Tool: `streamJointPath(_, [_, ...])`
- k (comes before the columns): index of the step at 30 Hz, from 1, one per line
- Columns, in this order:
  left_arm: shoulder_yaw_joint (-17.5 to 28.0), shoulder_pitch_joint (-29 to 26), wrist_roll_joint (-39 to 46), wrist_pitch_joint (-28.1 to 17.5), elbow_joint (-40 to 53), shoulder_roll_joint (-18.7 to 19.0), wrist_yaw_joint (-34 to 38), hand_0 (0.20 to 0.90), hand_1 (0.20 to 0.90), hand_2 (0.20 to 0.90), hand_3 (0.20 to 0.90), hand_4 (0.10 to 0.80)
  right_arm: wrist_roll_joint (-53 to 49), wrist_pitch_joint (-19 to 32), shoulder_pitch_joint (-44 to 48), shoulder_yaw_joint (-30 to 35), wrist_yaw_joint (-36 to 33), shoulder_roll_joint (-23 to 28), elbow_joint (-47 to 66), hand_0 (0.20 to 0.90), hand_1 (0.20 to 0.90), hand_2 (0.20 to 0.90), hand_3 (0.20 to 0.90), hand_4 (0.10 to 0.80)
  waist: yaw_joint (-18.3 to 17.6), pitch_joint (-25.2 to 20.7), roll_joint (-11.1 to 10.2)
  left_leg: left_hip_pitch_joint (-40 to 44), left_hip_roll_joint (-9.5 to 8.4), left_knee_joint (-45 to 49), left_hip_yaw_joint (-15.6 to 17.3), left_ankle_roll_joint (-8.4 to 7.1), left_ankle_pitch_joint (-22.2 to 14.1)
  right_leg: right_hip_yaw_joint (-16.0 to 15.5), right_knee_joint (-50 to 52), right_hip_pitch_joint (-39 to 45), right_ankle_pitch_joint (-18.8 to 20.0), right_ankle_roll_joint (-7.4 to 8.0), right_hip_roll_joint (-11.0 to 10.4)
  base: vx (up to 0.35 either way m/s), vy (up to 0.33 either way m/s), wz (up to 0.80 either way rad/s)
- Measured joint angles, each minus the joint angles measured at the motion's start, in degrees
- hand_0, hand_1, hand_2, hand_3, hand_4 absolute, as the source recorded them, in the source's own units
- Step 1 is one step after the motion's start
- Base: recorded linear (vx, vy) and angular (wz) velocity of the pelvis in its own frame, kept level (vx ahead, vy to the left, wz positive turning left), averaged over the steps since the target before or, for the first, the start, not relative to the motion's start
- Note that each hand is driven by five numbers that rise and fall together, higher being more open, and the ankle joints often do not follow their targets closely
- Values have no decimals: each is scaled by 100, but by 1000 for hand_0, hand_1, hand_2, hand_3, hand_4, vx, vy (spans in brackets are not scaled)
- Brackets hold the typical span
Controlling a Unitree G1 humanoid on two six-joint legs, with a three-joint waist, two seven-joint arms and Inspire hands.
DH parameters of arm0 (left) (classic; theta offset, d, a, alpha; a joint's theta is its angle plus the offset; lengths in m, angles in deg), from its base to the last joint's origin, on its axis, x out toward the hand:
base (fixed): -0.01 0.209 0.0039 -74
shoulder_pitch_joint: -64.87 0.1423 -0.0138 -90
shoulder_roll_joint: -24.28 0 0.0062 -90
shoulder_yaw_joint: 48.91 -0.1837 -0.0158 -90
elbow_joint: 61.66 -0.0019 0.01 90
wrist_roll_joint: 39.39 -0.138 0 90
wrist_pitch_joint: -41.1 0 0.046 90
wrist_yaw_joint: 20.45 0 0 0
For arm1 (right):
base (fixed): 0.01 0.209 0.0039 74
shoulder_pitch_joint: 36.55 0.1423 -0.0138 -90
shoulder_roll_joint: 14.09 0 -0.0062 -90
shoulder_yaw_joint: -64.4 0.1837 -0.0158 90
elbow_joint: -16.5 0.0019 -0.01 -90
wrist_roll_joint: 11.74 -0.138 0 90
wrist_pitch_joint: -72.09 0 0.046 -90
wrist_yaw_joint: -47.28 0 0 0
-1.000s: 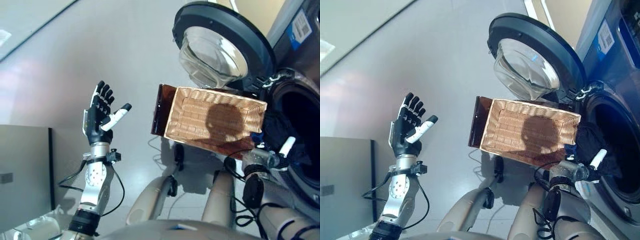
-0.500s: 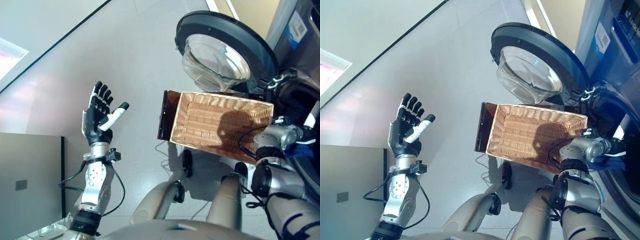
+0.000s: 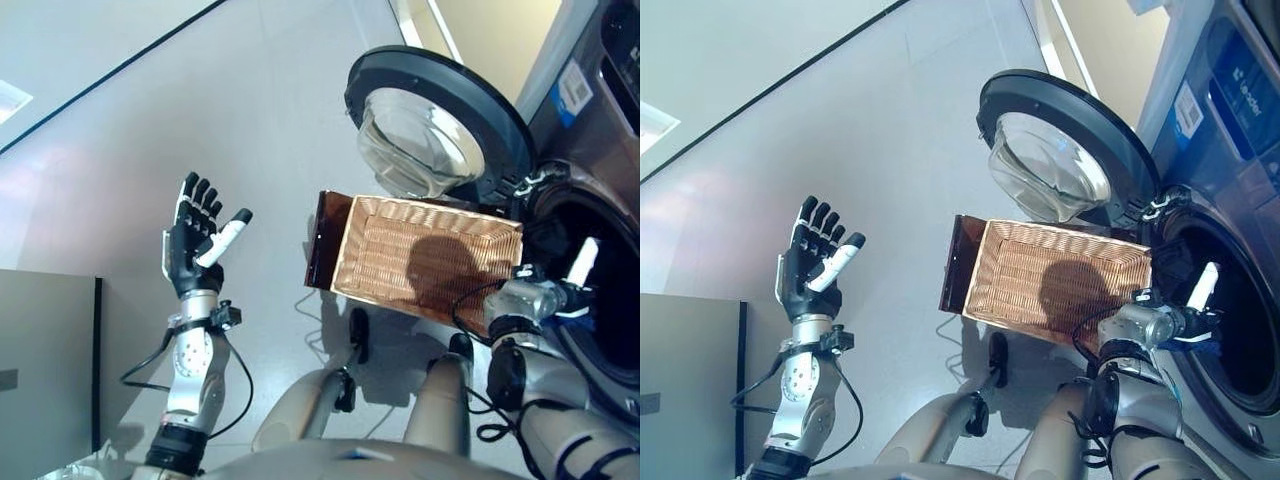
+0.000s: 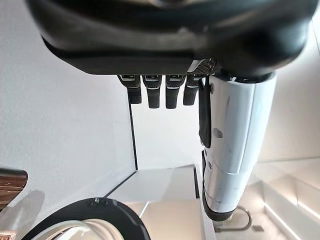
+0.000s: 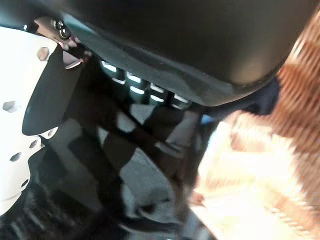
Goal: Pick up the clothes and place them into the washing machine
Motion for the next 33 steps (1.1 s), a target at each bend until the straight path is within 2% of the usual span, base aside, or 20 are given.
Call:
streamJointPath(4, [57,37,21,-2,-35,-55,-7,900,900,900,900,800,11,-183,-299,-162,119,-355,-21,900,900,900,900,800,10,-121,-143,24,37,8,-20,-19,-51,-79,-46,69,-5,-46,25,55,-55,0])
streamJointPath(6, [58,32,23,3,-95,-146,-56,900,900,900,900,800,18,-188,-551,-180,208,-491,-10,900,900,900,900,800,-9,-124,-180,137,76,18,-135,-22,-52,-172,-151,307,12,-55,41,52,-46,13])
streamJointPath(9, [108,134,28,3,-139,-189,-109,900,900,900,900,800,19,-299,-924,-220,304,-852,-14,900,900,900,900,800,-33,-181,-368,317,121,33,-234,-67,-114,-318,-275,591,-5,-85,59,80,-42,8])
streamJointPath(17, [204,177,123,7,-500,-193,-123,900,900,900,900,800,82,-597,-1703,-426,452,-1357,-44,900,900,900,900,800,-104,-293,-796,699,178,31,-387,-66,-211,-609,-691,1278,54,-82,84,72,-8,6])
streamJointPath(20, [361,241,124,11,-548,-191,-118,900,900,900,900,800,84,-665,-1830,-421,540,-1421,-42,900,900,900,900,800,-126,-331,-963,815,172,34,-385,-35,-272,-623,-843,1433,94,-76,83,58,39,-4])
streamJointPath(23, [462,264,120,25,-568,-175,-116,900,900,900,900,800,78,-657,-1917,-429,596,-1524,-24,900,900,900,900,800,-236,-299,-1047,985,133,64,-359,16,-298,-671,-919,1642,181,14,42,2,92,-3])
streamJointPath(26, [602,288,113,21,-596,-109,-75,900,900,900,900,800,79,-649,-1909,-613,684,-1623,-31,900,900,900,900,800,-210,-168,-1143,1229,112,151,-75,85,-454,-819,-818,1716,255,-31,-86,-59,35,-46])
streamJointPath(27, [612,289,114,22,-603,-106,-65,900,900,900,900,800,80,-650,-1875,-658,696,-1634,-26,900,900,900,900,800,-250,-159,-1133,1230,118,155,-71,79,-462,-800,-840,1730,252,-37,-76,12,-24,-26])
streamJointPath(29, [603,244,110,22,-612,-112,-59,900,900,900,900,800,70,-651,-1872,-699,671,-1677,-37,900,900,900,900,800,-288,-94,-1104,1233,175,152,-95,65,-445,-758,-802,1721,238,-75,56,56,-41,-6])
streamJointPath(30, [613,214,112,20,-613,-97,-51,900,900,900,900,800,70,-651,-1869,-720,670,-1709,-37,900,900,900,900,800,-303,11,-1082,1235,275,151,-144,56,-441,-711,-772,1695,181,-148,252,74,-69,-4])
streamJointPath(33, [603,301,112,23,-601,-110,-49,900,900,900,900,800,72,-641,-1873,-746,632,-1698,-132,900,900,900,900,800,-287,86,-1007,1179,504,39,-218,-98,-457,-639,-762,1625,150,-349,606,46,-34,-7])
